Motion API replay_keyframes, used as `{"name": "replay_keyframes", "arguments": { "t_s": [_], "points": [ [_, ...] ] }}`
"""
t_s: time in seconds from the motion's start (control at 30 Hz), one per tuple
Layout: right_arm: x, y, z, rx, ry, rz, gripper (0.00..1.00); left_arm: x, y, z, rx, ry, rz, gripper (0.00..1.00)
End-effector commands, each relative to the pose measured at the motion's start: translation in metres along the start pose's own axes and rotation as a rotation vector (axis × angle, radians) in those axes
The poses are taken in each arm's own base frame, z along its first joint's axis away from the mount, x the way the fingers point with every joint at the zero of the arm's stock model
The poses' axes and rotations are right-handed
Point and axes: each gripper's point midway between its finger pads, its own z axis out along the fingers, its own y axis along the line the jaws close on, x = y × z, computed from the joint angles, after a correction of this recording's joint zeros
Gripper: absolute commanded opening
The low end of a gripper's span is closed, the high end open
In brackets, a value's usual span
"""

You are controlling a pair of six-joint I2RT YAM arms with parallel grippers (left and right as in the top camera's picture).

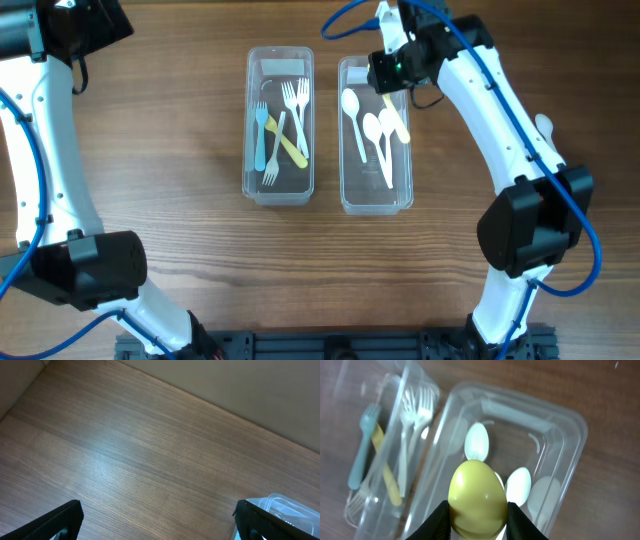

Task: Pack container
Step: 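Carry the yellow spoon into the right container and release it, then move the right gripper to the last white spoon and grasp it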

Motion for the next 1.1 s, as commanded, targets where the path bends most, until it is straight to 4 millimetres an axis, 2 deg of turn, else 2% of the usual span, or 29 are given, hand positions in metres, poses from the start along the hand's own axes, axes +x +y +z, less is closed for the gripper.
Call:
{"name": "replay_keyframes", "arguments": {
  "t_s": [0.0,0.1,0.13,0.17,0.23,0.3,0.4,0.47,0.53,0.6,0.63,0.77,0.87,1.07],
  "points": [
    [0.013,0.002,0.011,-0.016,0.031,0.044,0.14,-0.002,0.004,-0.002,-0.008,-0.008,0.011,1.0],
    [0.013,0.002,0.016,-0.017,0.021,0.041,0.16,-0.002,0.004,-0.002,-0.008,-0.008,0.011,1.0],
    [0.011,0.002,0.016,-0.017,0.015,0.04,0.23,-0.002,0.004,-0.002,-0.008,-0.008,0.011,1.0],
    [0.009,0.002,0.016,-0.018,0.006,0.038,0.38,-0.002,0.004,-0.002,-0.008,-0.008,0.011,1.0],
    [0.004,0.002,0.016,-0.018,-0.014,0.034,0.59,-0.002,0.004,-0.002,-0.008,-0.008,0.011,1.0],
    [-0.002,0.002,0.016,-0.019,-0.037,0.031,0.69,-0.002,0.004,-0.002,-0.008,-0.008,0.011,1.0],
    [-0.011,-0.005,0.012,-0.01,-0.074,0.035,0.73,-0.002,0.004,-0.002,-0.008,-0.008,0.011,1.0],
    [-0.015,-0.022,0.006,0.026,-0.086,0.06,0.73,-0.002,0.004,-0.002,-0.008,-0.008,0.011,1.0],
    [-0.011,-0.054,-0.005,0.104,-0.074,0.106,0.73,-0.002,0.004,-0.002,-0.008,-0.008,0.011,1.0],
    [0.001,-0.095,-0.017,0.205,-0.039,0.153,0.74,-0.002,0.004,-0.002,-0.008,-0.008,0.011,1.0],
    [0.013,-0.122,-0.024,0.261,-0.004,0.164,0.76,-0.002,0.004,-0.002,-0.008,-0.008,0.011,1.0],
    [0.058,-0.206,-0.052,0.396,0.109,0.212,0.8,-0.002,0.004,-0.002,-0.008,-0.008,0.011,1.0],
    [0.088,-0.265,-0.076,0.475,0.122,0.33,0.83,-0.002,0.004,-0.002,-0.008,-0.008,0.011,1.0],
    [0.139,-0.341,-0.102,0.529,0.116,0.506,0.79,-0.002,0.004,-0.002,-0.008,-0.008,0.011,1.0]
  ]
}}
